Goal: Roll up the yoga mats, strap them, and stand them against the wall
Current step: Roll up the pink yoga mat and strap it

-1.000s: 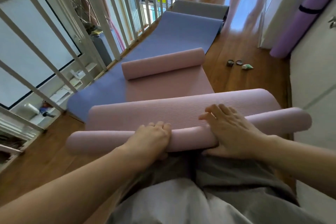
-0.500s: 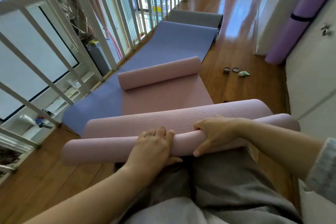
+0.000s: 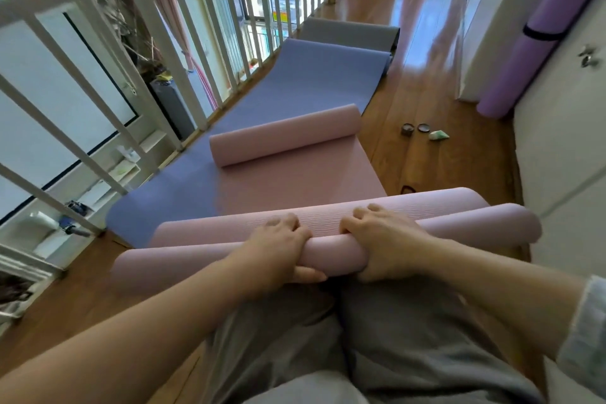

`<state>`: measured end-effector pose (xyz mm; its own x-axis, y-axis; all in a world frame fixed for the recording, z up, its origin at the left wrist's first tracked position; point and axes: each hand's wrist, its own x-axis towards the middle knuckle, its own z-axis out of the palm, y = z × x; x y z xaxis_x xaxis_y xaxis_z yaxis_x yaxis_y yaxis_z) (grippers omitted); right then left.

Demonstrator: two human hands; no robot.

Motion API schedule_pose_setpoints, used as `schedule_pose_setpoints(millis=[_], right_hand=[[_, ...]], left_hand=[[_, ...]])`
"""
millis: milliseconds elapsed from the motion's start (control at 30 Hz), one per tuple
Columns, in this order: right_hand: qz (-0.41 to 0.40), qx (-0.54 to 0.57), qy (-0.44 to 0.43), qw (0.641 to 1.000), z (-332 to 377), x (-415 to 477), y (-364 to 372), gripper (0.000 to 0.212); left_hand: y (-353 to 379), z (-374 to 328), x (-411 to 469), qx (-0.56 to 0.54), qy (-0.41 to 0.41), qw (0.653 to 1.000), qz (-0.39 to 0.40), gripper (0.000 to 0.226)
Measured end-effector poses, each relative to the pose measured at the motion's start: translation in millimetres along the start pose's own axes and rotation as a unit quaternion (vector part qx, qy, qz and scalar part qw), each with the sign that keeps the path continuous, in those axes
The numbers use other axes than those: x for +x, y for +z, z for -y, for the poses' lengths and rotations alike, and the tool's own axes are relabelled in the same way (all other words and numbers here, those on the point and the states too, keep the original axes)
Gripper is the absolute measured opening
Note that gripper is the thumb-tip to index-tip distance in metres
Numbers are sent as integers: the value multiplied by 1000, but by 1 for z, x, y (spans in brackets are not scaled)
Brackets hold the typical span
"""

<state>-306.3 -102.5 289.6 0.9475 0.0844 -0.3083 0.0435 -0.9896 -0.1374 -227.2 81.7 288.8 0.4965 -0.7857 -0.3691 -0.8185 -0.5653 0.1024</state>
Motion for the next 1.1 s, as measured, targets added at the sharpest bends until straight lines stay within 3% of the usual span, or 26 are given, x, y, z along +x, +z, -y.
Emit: schedule_pose_setpoints(millis=[133,267,300,367,433,500,633,800,867,967,1033,1100], right_hand=[[106,69,-16,992,-10,18,-9,59],[173,128,6,977,-13,32,-19,69],[153,99,6,983,-11,30,-19,73],[26,-10,-3,1000,-5,20,-7,77],[-119,-102,-29,987,4,8,15,68],[-189,-106,-27,976,7,6,28,54],[-96,-46,-2,994,3,20,6,46],[42,-3,1,999,-11,38,-11,53],[108,57,11,992,-17,51,-15,49],[170,105,23,979,-19,66,-21,56],[109,56,21,992,-17,61,-15,72],[-70,-37,-4,997,-17,45,6,75]], left_hand=[[22,-25,-5,97,-36,988,-111,62],[7,-7,13,39,-37,995,-84,57],[4,-3,16,22,-29,997,-67,56],[2,3,19,-13,-14,999,-36,56],[-1,9,23,-40,1,999,-3,57],[-4,14,28,-61,15,998,24,57],[-7,18,29,-83,3,996,9,62],[20,-4,20,62,-48,981,-179,66],[19,-5,27,72,-59,978,-187,65],[8,3,37,36,-70,987,-137,66],[3,8,39,5,-72,992,-106,66],[1,13,38,-17,-69,994,-87,63]])
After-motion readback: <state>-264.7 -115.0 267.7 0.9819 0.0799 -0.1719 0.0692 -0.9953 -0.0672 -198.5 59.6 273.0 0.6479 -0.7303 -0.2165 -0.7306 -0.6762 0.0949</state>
